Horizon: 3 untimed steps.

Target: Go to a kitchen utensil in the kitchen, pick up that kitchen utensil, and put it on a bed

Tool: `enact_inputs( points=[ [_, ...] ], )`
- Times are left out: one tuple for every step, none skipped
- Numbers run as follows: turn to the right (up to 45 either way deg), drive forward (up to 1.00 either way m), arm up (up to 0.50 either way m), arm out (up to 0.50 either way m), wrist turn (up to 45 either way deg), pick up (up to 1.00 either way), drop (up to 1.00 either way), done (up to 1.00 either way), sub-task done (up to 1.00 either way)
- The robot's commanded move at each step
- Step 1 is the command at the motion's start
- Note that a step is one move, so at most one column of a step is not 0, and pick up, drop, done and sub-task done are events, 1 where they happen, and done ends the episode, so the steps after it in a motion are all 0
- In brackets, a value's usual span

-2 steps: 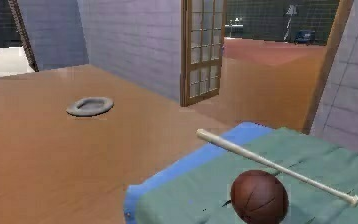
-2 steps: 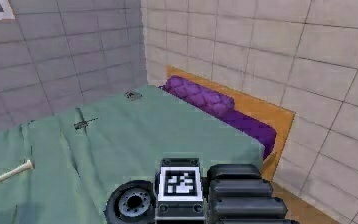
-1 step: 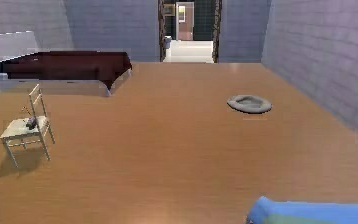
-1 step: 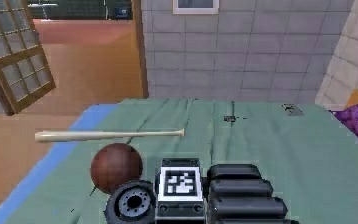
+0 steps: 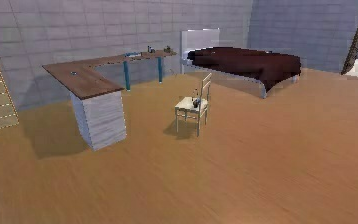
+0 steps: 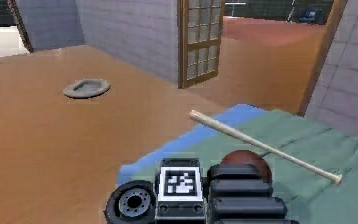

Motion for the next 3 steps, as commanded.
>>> enact_inputs(
  points=[
    [-21.0,0.00,0.00,0.00,0.0,0.00,0.00,0.00,0.00],
    [45.0,0.00,0.00,0.00,0.0,0.00,0.00,0.00,0.00],
    [45.0,0.00,0.00,0.00,0.0,0.00,0.00,0.00,0.00]
  ],
)
